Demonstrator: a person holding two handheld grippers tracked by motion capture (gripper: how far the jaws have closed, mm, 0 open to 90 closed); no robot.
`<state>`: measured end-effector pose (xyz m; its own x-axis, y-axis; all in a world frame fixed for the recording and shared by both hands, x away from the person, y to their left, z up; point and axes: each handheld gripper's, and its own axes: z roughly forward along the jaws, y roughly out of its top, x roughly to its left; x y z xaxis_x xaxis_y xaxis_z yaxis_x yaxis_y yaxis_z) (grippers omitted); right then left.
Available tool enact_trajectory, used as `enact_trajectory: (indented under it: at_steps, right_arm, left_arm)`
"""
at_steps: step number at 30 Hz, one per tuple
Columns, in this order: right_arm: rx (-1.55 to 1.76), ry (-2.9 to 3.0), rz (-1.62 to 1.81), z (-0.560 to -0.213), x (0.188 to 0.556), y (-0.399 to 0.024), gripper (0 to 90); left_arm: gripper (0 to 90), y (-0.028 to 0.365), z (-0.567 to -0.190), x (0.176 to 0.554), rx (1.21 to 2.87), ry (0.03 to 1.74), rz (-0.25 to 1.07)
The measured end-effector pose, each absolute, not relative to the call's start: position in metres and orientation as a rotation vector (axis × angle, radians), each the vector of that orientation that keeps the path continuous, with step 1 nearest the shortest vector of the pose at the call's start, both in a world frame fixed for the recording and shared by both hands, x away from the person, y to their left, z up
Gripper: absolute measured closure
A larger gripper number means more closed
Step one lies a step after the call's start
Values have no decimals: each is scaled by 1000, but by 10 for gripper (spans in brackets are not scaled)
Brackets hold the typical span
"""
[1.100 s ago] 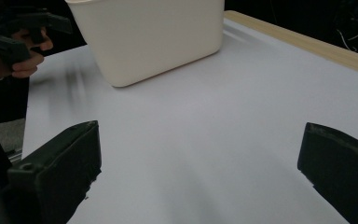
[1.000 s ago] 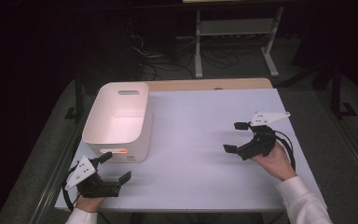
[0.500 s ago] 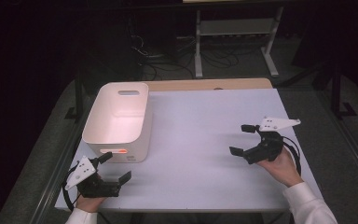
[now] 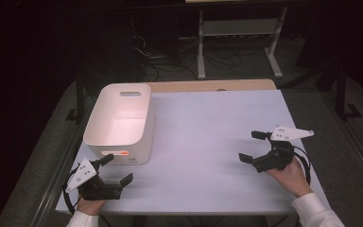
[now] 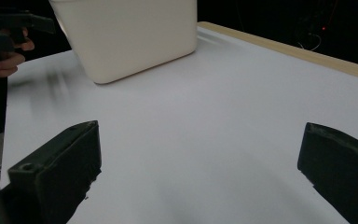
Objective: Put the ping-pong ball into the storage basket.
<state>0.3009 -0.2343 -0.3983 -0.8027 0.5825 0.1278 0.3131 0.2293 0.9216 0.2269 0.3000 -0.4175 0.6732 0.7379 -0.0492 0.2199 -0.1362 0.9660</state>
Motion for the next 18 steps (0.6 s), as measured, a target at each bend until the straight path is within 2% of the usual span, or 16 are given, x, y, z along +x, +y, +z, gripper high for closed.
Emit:
enact_trajectory:
  at_steps: [18]
  right_arm:
    - [855,2220,1590,-415,286,-240,0]
  left_arm:
    - [0,299,-418,226,1678,792,535]
